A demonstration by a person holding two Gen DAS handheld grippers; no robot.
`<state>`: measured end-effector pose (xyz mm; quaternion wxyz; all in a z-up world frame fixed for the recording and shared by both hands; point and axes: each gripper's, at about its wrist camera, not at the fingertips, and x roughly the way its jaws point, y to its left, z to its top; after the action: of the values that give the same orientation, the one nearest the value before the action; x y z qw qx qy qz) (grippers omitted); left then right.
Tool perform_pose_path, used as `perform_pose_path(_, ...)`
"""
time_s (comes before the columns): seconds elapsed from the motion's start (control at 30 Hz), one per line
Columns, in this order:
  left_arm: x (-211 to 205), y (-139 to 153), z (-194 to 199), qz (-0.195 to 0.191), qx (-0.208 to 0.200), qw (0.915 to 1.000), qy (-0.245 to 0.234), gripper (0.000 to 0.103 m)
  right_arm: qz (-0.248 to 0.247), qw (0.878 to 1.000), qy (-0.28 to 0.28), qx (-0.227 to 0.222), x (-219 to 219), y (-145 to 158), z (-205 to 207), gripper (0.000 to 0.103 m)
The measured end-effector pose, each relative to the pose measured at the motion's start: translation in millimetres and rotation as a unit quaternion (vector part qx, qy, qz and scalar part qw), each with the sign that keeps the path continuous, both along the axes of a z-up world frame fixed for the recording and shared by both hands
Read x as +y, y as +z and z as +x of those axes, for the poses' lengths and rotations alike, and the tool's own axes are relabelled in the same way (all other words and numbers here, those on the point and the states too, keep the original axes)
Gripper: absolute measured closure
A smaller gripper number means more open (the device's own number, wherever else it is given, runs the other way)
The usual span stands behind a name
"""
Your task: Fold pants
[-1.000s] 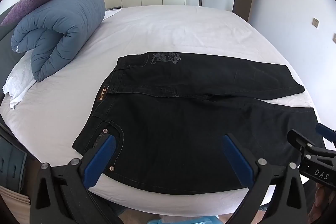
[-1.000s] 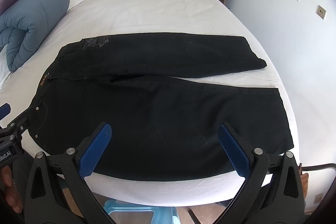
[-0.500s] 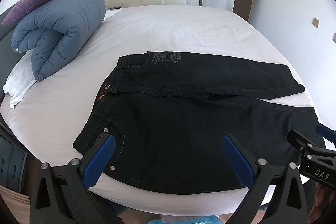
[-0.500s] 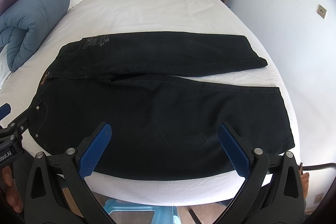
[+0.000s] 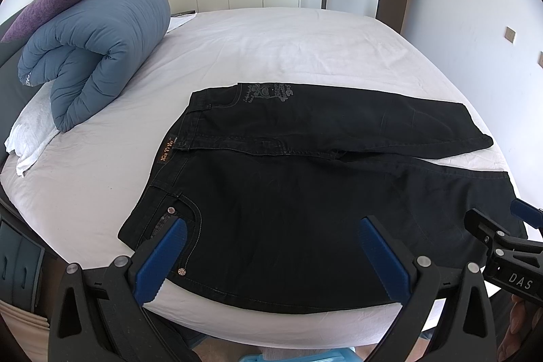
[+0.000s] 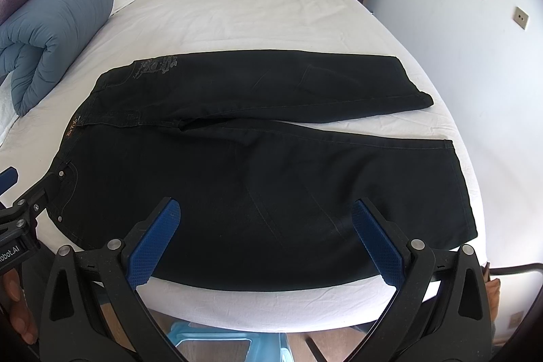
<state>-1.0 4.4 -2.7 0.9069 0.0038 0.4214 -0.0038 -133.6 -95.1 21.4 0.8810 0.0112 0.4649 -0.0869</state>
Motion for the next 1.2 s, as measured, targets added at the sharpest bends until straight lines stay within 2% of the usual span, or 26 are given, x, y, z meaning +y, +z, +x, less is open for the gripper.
perform_pose_path(1.2,-5.5,-9.7,3.5,0.012,0.001,0.9998,-0.015,0.000,0.003,1.000,0.006,0.008,4.7,-4.9,6.6,0.000)
